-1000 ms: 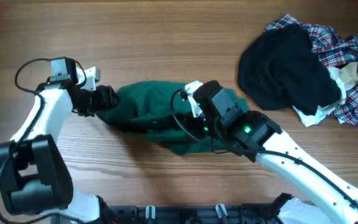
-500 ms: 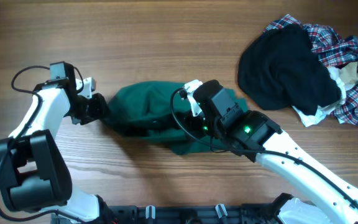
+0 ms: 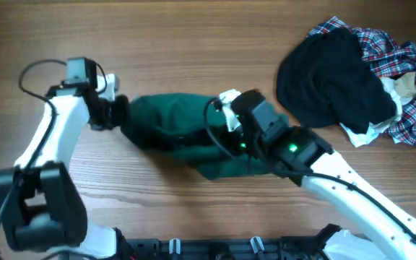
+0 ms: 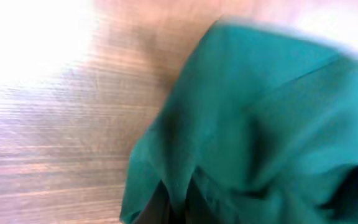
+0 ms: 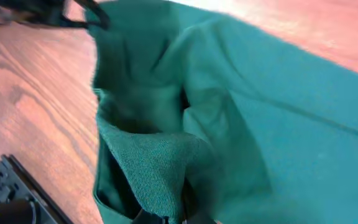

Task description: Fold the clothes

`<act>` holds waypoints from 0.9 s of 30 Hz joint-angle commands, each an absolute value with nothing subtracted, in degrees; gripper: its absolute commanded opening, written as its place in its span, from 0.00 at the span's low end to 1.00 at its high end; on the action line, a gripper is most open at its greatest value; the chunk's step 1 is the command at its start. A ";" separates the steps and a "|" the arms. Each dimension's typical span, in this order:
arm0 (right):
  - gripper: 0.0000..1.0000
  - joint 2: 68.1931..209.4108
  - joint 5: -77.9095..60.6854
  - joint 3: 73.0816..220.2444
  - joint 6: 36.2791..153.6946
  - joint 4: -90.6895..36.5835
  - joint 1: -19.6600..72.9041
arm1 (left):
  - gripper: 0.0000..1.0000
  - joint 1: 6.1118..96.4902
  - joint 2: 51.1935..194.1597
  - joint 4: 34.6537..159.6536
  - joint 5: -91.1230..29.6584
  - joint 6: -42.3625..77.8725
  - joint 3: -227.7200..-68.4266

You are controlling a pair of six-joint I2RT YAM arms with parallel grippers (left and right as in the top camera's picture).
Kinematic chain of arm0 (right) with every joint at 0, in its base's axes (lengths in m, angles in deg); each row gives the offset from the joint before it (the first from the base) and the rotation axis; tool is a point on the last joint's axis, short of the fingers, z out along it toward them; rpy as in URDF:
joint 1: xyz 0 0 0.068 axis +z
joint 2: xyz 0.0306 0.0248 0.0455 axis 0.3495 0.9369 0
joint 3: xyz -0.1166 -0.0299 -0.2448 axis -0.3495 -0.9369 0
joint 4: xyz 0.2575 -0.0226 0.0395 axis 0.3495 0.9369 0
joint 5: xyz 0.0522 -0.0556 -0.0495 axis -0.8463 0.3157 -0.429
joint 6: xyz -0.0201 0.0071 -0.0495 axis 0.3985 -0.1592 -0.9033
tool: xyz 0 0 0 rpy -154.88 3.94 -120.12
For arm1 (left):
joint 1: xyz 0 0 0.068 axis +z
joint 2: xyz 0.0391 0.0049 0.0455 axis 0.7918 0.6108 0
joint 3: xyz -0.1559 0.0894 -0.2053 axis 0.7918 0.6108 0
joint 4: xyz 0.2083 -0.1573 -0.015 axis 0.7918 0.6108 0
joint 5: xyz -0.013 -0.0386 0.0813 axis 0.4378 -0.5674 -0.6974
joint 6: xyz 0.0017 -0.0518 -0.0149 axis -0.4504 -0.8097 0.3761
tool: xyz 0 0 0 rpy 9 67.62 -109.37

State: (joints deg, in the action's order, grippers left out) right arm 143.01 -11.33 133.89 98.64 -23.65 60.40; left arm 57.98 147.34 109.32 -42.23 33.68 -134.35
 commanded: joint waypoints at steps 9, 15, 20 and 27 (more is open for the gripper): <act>0.04 136.80 -8.38 154.17 73.59 -16.09 50.85 | 0.04 58.24 115.23 108.71 -42.43 20.35 -154.81; 0.04 136.80 -4.99 171.09 67.29 -13.18 50.37 | 0.04 58.20 106.71 107.18 -42.32 17.02 -158.39; 0.04 137.85 -2.00 171.53 66.11 -13.97 50.37 | 0.04 58.20 105.40 106.43 -47.02 17.07 -158.50; 0.04 144.52 6.72 171.53 64.41 -23.54 48.69 | 0.04 58.20 114.69 96.07 -50.78 15.78 -158.50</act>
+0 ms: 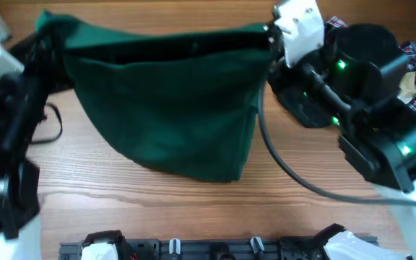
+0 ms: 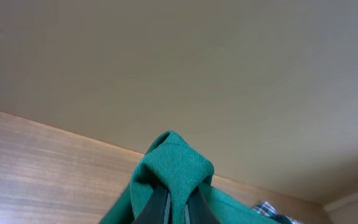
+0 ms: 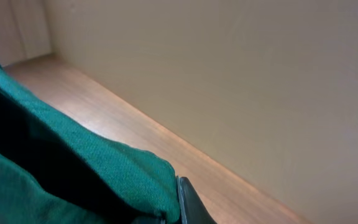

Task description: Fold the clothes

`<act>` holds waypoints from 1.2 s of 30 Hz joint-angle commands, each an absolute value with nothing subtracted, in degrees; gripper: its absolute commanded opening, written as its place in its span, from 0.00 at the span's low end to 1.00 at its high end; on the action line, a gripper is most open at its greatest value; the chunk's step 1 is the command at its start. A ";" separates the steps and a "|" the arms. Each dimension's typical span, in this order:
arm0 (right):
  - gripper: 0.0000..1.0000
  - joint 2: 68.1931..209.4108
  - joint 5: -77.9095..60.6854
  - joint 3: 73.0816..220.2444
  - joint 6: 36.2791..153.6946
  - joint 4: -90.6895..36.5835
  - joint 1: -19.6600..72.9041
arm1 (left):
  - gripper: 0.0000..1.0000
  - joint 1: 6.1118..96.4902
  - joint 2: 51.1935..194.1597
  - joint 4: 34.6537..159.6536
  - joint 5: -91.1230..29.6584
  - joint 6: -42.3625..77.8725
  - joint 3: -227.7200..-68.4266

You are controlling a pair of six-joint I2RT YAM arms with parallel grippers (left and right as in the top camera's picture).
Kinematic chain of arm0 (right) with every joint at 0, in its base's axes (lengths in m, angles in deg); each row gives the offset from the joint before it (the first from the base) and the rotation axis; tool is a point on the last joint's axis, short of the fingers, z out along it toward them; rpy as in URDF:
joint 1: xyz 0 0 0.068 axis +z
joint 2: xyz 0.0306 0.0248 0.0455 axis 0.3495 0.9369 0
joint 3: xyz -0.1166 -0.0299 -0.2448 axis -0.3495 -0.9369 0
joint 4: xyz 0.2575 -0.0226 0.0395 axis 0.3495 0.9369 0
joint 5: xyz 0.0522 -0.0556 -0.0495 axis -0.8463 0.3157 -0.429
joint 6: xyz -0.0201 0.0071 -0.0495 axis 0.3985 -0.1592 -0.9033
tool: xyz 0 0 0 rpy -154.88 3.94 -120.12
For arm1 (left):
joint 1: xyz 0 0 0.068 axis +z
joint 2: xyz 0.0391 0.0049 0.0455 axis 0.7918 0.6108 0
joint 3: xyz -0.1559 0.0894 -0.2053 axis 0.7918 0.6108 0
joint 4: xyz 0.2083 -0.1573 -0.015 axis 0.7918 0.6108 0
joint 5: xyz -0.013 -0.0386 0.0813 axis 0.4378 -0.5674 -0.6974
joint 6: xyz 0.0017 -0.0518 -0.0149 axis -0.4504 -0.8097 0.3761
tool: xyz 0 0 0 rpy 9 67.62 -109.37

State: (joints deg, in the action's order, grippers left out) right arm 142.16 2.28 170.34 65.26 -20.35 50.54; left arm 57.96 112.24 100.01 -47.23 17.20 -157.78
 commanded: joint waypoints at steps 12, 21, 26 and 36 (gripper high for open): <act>0.04 156.04 -5.69 171.53 63.27 -45.66 36.12 | 0.04 54.90 130.82 76.07 -49.88 12.21 -158.50; 0.04 156.56 -11.29 171.53 66.38 -25.36 35.81 | 0.04 54.35 132.87 101.19 -49.88 17.79 -158.50; 0.04 148.95 -12.51 171.55 69.74 -16.57 35.81 | 0.04 52.32 123.93 108.29 -51.23 20.41 -158.50; 0.04 128.26 -19.35 171.59 73.74 2.05 35.86 | 0.04 49.19 99.63 121.97 -55.02 19.80 -158.50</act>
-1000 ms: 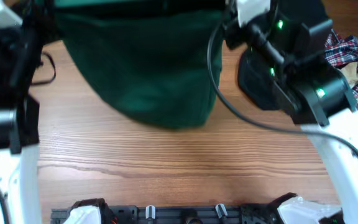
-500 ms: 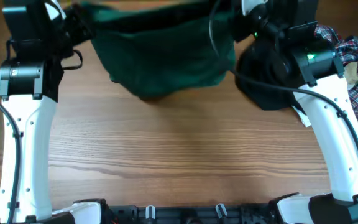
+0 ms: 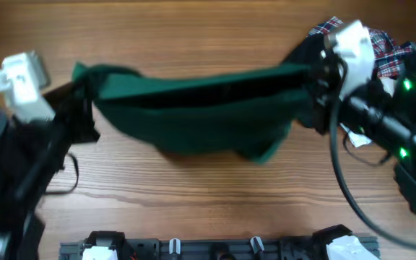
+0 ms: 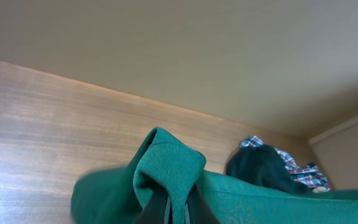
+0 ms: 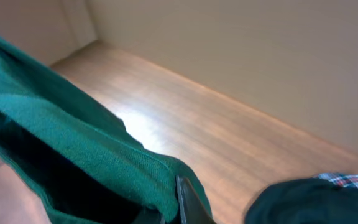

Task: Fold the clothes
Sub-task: 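Lay the green garment flat on the table and release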

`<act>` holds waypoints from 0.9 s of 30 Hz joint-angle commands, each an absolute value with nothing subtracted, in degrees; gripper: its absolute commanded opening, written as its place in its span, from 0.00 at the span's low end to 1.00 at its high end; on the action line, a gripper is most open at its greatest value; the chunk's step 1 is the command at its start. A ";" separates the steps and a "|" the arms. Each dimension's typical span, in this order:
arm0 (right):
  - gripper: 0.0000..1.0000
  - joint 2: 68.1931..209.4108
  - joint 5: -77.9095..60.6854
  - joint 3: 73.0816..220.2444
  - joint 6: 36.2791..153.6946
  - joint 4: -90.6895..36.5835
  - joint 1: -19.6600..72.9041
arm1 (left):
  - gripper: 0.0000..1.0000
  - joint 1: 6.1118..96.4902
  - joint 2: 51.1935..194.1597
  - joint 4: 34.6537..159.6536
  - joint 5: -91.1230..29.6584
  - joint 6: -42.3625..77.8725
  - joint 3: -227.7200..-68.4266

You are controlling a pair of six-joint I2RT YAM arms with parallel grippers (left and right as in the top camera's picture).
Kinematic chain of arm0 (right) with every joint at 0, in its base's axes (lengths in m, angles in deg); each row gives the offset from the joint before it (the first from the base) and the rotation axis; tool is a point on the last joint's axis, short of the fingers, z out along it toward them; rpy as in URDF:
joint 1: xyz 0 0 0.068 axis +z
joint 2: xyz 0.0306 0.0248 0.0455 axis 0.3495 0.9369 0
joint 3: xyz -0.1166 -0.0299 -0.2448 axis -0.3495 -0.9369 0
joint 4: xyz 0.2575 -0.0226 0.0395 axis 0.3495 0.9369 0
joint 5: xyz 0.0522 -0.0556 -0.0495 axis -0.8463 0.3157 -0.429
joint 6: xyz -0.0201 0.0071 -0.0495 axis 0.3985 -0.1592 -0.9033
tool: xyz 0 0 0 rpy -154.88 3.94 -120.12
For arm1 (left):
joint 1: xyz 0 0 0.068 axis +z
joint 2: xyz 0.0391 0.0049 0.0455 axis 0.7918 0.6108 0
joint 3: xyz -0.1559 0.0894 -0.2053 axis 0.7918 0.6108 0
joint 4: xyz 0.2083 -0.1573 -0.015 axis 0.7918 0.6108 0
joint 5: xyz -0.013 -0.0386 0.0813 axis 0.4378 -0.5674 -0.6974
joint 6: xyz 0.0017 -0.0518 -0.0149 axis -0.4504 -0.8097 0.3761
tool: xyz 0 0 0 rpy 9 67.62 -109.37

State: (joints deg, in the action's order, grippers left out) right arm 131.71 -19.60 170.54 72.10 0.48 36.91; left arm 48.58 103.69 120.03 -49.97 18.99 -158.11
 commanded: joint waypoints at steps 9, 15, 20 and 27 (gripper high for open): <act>0.04 125.83 -23.79 177.14 76.21 12.28 35.86 | 0.04 49.19 95.69 133.10 -54.84 18.82 -165.12; 0.04 135.91 -23.81 177.14 76.71 15.58 35.86 | 0.04 49.19 104.04 136.70 -55.04 18.79 -164.84; 0.04 147.34 -25.08 177.14 75.16 14.68 35.88 | 0.04 49.19 114.91 137.16 -55.04 18.82 -164.82; 0.04 161.76 -25.08 177.14 73.55 4.78 35.86 | 0.04 49.19 134.58 126.96 -55.28 18.84 -164.82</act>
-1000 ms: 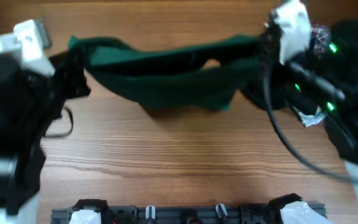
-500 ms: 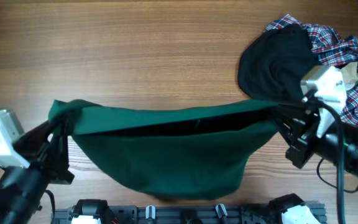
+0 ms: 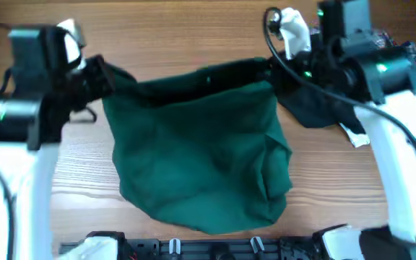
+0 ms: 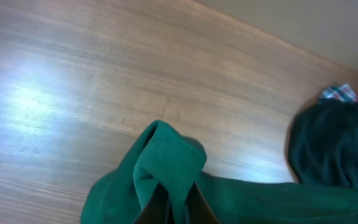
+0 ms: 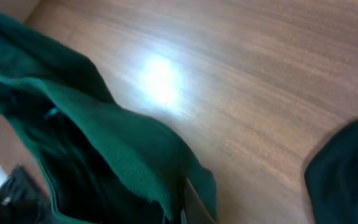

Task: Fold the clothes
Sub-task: 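Lay the green garment flat on the table and release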

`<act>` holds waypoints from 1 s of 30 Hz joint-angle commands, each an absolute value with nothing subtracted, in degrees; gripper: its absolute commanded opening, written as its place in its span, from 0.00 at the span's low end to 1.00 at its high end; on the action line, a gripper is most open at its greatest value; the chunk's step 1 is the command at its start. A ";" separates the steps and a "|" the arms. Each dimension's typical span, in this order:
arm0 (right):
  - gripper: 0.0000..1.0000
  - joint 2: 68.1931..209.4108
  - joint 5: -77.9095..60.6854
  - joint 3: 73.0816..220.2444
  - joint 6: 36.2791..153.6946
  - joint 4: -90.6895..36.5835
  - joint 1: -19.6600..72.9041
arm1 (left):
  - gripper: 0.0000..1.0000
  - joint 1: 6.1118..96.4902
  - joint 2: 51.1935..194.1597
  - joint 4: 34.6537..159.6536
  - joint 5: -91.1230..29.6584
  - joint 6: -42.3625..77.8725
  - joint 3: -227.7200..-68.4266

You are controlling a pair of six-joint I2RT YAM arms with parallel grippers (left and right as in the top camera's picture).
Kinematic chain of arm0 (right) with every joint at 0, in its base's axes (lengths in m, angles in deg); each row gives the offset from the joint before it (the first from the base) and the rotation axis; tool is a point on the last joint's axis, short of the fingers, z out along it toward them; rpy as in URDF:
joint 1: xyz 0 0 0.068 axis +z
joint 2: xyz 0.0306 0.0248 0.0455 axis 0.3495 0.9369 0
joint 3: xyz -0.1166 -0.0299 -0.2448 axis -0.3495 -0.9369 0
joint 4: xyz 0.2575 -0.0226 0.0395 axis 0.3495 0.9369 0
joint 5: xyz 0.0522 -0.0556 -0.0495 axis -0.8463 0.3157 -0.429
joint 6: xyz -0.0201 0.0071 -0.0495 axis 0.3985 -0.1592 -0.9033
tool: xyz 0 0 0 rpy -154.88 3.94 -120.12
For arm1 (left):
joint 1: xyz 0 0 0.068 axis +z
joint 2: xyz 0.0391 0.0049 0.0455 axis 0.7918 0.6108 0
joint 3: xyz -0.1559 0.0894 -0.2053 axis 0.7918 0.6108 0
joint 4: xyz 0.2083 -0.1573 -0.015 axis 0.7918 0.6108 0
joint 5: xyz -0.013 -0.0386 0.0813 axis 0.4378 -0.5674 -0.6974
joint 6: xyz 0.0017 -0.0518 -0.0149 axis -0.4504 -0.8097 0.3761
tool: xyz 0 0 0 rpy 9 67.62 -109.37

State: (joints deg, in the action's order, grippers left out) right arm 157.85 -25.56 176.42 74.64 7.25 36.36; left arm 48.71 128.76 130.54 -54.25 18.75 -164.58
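Observation:
A dark green garment (image 3: 201,152) hangs between both grippers and spreads toward the table's front edge, where its lower part bunches into folds. My left gripper (image 3: 103,78) is shut on its left top corner, seen as a pinched green peak (image 4: 169,155) above the fingers in the left wrist view. At the right top corner my right gripper (image 3: 271,72) is shut on the cloth's edge (image 5: 142,155). The top hem runs taut between them. The fingertips are mostly hidden by the fabric.
A pile of other clothes lies at the back right: a black garment (image 3: 316,108) and a plaid shirt, just behind my right arm. The wooden table (image 3: 193,29) shows bare along the back and at the left.
The grippers have come closer together and lower. The green garment, then a narrow stretched band, now spreads broadly down to the front of the table.
The green garment first lay crumpled mid-table with a gripper at each end. Then both grippers held it high as a hanging sheet. Later it was pulled wide into a band, and now it drapes out over the table.

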 commanded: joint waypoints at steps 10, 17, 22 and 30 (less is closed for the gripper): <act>0.04 181.02 -21.50 177.12 73.63 -15.63 35.86 | 0.04 49.19 159.25 106.06 -55.41 17.50 -164.82; 0.04 189.63 -14.68 177.08 77.50 -30.87 35.86 | 0.11 48.16 166.73 93.97 -55.43 17.33 -164.82; 0.85 189.96 -9.28 177.10 81.59 -37.56 35.64 | 1.00 47.71 167.98 88.05 -55.43 17.57 -164.95; 1.00 186.07 -13.74 177.16 79.23 -27.15 35.49 | 1.00 47.97 165.05 100.16 -51.74 17.79 -164.97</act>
